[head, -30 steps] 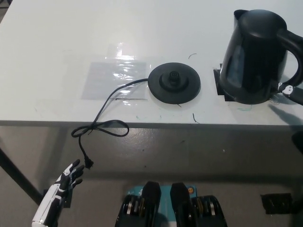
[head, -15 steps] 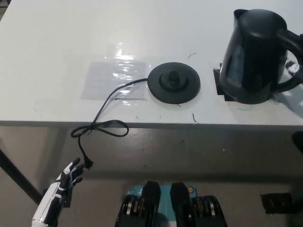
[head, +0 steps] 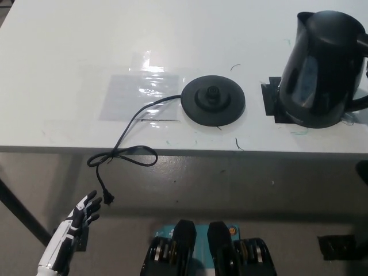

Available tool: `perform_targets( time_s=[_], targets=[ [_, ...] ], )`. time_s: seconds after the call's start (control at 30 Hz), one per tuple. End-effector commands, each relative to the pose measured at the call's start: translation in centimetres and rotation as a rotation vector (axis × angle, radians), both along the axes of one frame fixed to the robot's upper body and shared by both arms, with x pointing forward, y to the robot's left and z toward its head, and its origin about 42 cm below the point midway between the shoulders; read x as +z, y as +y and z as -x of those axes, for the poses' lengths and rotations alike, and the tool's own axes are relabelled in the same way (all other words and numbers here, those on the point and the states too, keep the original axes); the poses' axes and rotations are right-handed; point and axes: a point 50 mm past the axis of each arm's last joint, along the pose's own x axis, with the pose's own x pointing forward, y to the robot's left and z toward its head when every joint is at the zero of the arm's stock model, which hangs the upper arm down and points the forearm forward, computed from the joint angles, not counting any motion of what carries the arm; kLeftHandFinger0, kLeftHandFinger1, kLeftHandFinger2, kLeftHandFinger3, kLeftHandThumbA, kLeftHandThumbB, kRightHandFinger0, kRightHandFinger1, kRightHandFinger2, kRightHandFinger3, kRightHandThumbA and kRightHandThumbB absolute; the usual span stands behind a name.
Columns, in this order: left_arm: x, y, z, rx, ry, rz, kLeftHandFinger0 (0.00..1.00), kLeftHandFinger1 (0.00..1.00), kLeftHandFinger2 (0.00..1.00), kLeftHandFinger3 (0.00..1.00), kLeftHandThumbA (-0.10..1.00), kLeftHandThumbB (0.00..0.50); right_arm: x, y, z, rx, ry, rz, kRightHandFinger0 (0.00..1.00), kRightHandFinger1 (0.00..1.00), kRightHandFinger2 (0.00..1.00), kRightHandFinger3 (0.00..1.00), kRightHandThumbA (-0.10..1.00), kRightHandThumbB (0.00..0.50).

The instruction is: A kettle and its base are kept separately on the desk infront of the robot and the robot uses its right hand to lift the kettle by its handle and places it on its base to align it correctly.

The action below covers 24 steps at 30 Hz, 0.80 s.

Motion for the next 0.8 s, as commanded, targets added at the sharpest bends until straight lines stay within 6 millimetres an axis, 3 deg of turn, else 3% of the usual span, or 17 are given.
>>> perform_targets(
  time_s=[0.0,0.07,0.2,0.3,0.43,0.67,0.73,0.77],
  targets=[
    [1.1,0.8,-0.5,-0.033,-0.066,-0.017,1.00,1.00,1.00,1.00,1.00,0.253,3.1,-0.3,-0.9,-0.018,-0.067,-0.028,0.00,0.29,0.67,0.55,-0.01,0.173],
    [1.1,0.9,-0.5,-0.040,-0.072,-0.027,1.00,1.00,1.00,1.00,1.00,0.238,3.3,-0.3,-0.9,-0.021,-0.069,-0.004,0.00,0.30,0.69,0.60,-0.10,0.179],
    [1.1,0.9,-0.6,-0.041,-0.080,-0.047,1.00,1.00,1.00,1.00,1.00,0.231,4.0,0.0,-0.8,-0.064,-0.133,0.044,0.00,0.31,0.70,0.66,-0.10,0.184],
    [1.2,0.9,-0.6,-0.036,-0.074,-0.035,1.00,1.00,1.00,1.00,1.00,0.231,5.2,0.7,-0.6,-0.045,-0.217,-0.011,0.00,0.30,0.70,0.67,-0.10,0.153],
    [1.1,0.8,-0.6,-0.039,-0.074,-0.041,1.00,1.00,1.00,1.00,1.00,0.220,7.9,2.4,-0.1,-0.031,-0.357,-0.117,0.00,0.31,0.71,0.71,-0.10,0.104],
    [1.0,0.8,-0.7,-0.039,-0.065,-0.037,1.00,1.00,1.00,1.00,1.00,0.225,11.8,4.6,0.4,-0.008,-0.468,-0.141,0.00,0.25,0.68,0.72,-0.10,0.090],
    [0.9,0.8,-0.7,-0.043,-0.064,-0.038,1.00,1.00,1.00,1.00,1.00,0.221,12.6,5.2,0.4,-0.005,-0.482,-0.124,0.00,0.19,0.61,0.69,-0.10,0.085],
    [0.8,0.8,-0.7,-0.046,-0.063,-0.040,1.00,1.00,1.00,1.00,1.00,0.219,13.0,5.6,0.4,0.011,-0.493,-0.127,0.00,0.20,0.65,0.72,-0.10,0.074]
  ],
)
